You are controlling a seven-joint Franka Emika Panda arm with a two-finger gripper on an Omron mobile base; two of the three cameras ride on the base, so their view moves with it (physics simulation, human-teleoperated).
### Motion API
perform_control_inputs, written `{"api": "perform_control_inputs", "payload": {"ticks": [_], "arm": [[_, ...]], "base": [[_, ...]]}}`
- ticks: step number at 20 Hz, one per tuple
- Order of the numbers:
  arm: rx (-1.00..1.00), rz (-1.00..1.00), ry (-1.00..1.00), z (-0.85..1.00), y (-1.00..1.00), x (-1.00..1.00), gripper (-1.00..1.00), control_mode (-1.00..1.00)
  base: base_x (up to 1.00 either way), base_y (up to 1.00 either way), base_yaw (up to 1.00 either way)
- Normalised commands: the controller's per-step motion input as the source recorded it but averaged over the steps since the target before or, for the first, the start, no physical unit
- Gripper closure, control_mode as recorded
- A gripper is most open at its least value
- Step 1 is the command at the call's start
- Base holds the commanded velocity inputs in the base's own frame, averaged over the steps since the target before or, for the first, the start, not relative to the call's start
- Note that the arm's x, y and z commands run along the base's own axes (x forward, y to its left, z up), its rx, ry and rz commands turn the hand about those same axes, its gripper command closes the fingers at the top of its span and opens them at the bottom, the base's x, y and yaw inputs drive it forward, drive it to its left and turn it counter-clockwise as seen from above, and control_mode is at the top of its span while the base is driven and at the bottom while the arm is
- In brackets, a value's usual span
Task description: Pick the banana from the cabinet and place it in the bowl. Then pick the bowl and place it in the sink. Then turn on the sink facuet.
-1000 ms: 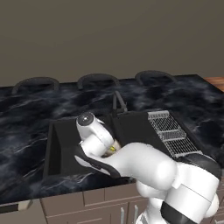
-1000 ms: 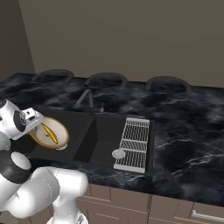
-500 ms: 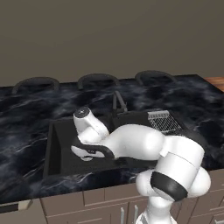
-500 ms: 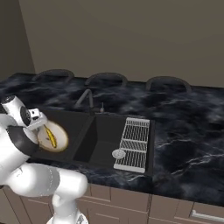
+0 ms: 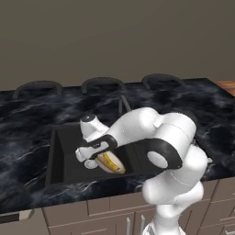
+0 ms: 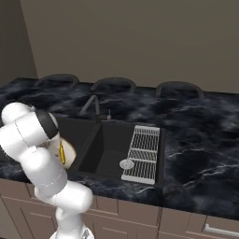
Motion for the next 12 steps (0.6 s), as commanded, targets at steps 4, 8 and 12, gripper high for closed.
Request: {"api": "perform_control_inputs", "payload": {"ticks": [4, 8, 12], "arm": [[0.0, -0.1, 0.11, -0.43, 0.0, 0.46, 1.0, -1.0], [0.0, -0.07, 0.08, -0.44, 0.09, 0.54, 1.0, -1.0], [0.0, -0.07, 0.03, -0.45, 0.23, 0.65, 1.0, -1.0]], "base": [[0.0, 0.0, 0.0], [0.0, 0.0, 0.0], [0.0, 0.0, 0.0]]}}
